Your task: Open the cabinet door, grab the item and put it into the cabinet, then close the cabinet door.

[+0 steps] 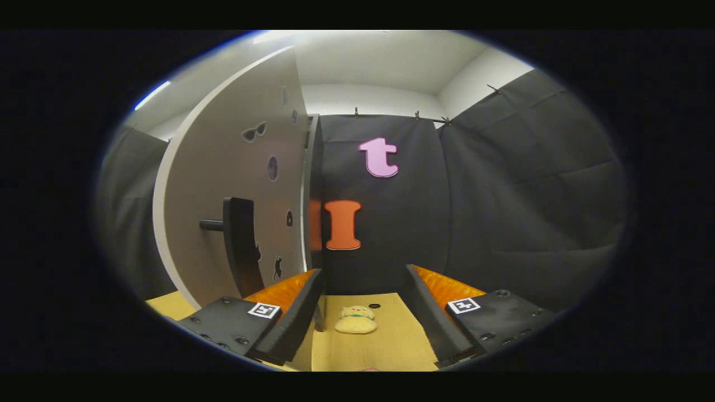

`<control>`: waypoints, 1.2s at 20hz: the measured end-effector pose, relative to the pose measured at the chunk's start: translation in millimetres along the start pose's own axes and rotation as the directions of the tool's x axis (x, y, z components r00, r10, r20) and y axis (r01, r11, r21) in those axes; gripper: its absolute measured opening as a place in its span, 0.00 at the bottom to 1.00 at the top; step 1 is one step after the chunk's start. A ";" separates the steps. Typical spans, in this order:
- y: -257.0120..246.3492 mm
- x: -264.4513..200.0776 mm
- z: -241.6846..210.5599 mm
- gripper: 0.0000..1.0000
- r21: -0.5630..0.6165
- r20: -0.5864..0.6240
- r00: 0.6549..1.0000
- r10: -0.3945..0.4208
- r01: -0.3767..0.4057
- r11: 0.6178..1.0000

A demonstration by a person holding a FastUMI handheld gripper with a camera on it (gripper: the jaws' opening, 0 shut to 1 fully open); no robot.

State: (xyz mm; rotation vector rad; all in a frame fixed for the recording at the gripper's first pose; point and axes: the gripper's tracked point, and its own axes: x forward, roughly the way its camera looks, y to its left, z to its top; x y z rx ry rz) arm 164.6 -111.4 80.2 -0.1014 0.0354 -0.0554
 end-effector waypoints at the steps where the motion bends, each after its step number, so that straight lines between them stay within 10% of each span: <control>1: 12.4 -1.2 0.9 0.93 0.003 -0.003 1.000 0.008 -0.008 1.000; 16: 173.0 -0.6 -5.0 0.93 0.023 -0.014 0.998 -0.053 0.054 0.998; 24: 306.0 54.6 -29.5 0.94 0.027 -0.024 0.995 0.094 -0.093 0.995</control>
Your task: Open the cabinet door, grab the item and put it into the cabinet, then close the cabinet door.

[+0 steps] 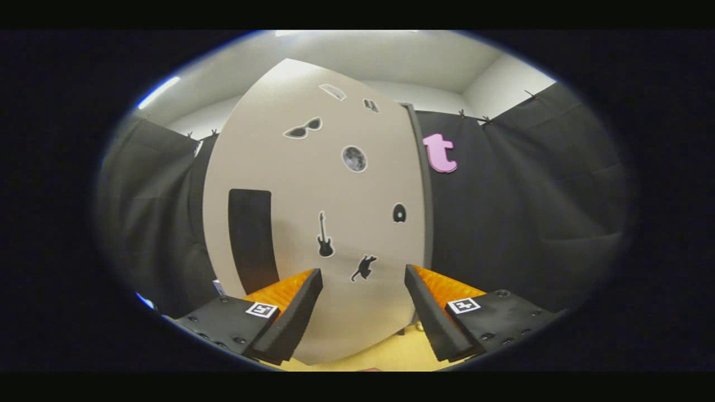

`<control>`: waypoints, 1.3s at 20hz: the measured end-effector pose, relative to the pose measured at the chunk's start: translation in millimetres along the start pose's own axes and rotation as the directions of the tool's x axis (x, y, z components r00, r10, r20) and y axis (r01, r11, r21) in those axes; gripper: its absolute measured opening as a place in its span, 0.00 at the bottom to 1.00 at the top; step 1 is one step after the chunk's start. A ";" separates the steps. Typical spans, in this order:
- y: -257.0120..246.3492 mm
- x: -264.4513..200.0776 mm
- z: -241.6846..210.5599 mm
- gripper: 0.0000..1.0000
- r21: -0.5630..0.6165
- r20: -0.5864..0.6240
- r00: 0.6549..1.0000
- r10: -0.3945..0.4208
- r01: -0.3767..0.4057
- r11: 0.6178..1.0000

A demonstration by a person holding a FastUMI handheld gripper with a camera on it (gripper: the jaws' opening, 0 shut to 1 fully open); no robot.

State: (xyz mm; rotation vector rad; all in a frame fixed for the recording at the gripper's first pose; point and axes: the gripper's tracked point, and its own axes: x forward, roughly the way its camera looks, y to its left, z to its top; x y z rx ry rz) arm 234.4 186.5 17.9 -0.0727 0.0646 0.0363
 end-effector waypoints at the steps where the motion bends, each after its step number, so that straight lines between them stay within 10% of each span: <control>1: 8.3 6.2 -2.4 0.94 0.009 -0.002 1.000 0.016 -0.016 1.000; 11: 41.3 30.5 -5.1 0.95 0.070 0.011 0.995 0.103 -0.104 0.992; 26: -109.9 -79.9 22.8 0.95 0.060 -0.009 0.999 0.046 -0.045 0.997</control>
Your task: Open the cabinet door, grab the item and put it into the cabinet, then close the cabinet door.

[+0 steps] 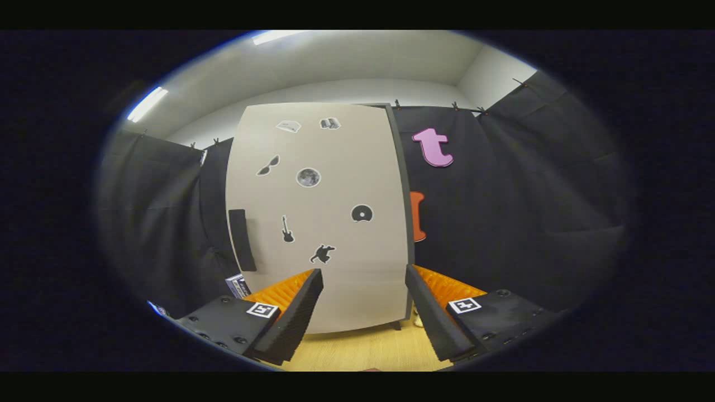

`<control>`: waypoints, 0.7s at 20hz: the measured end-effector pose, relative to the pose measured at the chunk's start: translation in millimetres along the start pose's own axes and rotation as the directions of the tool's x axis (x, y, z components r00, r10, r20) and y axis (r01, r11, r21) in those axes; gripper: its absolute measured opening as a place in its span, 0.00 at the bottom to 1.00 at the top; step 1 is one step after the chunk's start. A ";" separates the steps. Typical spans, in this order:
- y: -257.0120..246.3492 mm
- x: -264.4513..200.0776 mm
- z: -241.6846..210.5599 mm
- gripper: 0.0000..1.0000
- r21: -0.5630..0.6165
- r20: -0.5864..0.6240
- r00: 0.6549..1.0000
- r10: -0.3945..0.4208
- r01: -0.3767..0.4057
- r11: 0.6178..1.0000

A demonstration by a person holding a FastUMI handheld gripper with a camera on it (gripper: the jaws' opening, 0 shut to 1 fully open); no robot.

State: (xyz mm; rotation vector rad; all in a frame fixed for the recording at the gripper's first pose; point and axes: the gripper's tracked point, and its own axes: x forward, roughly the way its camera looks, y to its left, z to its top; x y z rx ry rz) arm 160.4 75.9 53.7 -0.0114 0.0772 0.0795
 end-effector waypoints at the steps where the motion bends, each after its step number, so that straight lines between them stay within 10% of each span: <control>1: -9.4 -9.5 1.9 0.95 0.002 0.001 1.000 -0.001 0.001 1.000; 14: -129.3 -111.0 15.9 0.95 -0.039 0.026 0.998 -0.057 0.058 0.998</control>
